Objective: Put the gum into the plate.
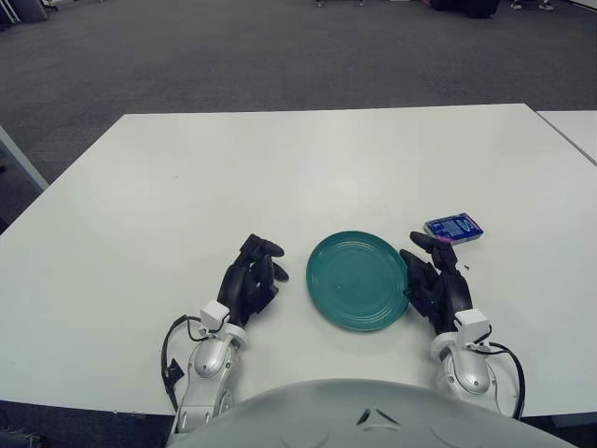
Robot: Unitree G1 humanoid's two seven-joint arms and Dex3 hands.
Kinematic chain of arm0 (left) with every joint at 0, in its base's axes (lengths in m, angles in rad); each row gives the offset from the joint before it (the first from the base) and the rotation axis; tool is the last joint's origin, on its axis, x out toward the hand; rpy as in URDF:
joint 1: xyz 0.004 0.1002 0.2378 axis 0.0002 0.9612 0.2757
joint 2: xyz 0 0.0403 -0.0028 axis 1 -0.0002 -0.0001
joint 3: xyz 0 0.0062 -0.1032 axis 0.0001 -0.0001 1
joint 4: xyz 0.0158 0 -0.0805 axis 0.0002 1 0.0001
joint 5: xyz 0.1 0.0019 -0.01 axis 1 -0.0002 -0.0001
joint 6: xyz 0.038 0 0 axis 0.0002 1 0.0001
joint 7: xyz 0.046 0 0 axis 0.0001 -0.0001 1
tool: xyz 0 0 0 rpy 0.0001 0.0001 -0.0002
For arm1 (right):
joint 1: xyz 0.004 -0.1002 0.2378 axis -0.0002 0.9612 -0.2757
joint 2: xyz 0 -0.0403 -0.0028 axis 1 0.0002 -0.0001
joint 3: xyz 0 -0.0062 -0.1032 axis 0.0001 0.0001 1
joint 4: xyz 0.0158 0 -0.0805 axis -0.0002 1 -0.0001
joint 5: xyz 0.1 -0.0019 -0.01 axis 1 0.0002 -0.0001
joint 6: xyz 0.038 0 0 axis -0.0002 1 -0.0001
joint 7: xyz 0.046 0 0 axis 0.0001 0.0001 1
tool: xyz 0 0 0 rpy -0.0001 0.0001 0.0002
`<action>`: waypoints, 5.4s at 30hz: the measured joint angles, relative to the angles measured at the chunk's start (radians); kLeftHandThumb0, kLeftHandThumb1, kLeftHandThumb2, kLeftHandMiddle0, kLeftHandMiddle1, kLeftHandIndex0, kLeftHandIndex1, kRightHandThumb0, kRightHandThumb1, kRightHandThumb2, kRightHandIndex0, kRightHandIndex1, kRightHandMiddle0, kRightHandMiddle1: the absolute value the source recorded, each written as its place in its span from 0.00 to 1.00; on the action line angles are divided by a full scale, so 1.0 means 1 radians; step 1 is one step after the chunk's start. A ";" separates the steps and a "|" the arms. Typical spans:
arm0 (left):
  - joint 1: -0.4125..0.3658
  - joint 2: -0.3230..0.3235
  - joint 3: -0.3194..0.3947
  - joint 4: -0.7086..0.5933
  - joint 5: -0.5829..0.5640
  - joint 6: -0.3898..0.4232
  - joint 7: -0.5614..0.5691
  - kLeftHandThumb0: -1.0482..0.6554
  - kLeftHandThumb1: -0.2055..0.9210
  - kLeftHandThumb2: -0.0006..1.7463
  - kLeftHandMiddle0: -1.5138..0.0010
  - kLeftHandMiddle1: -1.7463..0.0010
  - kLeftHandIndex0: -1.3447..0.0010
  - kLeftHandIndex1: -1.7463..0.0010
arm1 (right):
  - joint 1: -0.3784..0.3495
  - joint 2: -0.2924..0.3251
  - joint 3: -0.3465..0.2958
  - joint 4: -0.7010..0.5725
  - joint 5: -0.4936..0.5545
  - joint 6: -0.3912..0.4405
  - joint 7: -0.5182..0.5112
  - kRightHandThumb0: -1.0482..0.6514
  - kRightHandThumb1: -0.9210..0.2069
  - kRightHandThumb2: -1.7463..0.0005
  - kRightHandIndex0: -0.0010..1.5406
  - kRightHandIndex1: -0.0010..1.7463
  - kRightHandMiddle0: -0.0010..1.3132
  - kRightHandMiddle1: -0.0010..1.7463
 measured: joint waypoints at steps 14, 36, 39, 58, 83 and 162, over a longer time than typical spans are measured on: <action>-0.003 -0.002 -0.001 0.003 0.001 -0.001 0.000 0.16 1.00 0.47 0.62 0.00 0.76 0.00 | -0.004 -0.002 -0.010 0.000 0.000 0.004 0.004 0.24 0.00 0.57 0.19 0.26 0.00 0.57; -0.026 -0.015 0.005 0.027 -0.003 -0.004 0.001 0.17 1.00 0.46 0.61 0.00 0.72 0.00 | -0.101 -0.092 -0.069 -0.117 -0.134 0.094 0.030 0.21 0.00 0.60 0.20 0.27 0.00 0.57; -0.029 -0.017 0.005 0.029 -0.003 -0.005 0.001 0.16 1.00 0.47 0.61 0.00 0.73 0.00 | -0.126 -0.145 -0.077 -0.097 -0.269 0.011 -0.014 0.20 0.00 0.62 0.20 0.27 0.00 0.60; -0.076 -0.037 0.021 0.111 -0.069 -0.062 -0.021 0.05 1.00 0.54 0.68 0.10 0.75 0.03 | -0.305 -0.753 -0.160 -0.047 -0.877 -0.118 0.100 0.16 0.00 0.82 0.13 0.14 0.00 0.46; -0.083 -0.008 0.035 0.112 -0.106 -0.054 -0.076 0.03 1.00 0.55 0.69 0.10 0.76 0.05 | -0.669 -0.993 0.007 0.494 -0.818 -0.329 0.226 0.17 0.00 0.79 0.13 0.09 0.00 0.38; -0.070 -0.046 0.043 0.121 -0.116 -0.075 -0.114 0.05 1.00 0.51 0.69 0.07 0.80 0.02 | -0.982 -0.886 0.378 1.003 -0.733 -0.396 0.247 0.15 0.01 0.84 0.20 0.05 0.00 0.35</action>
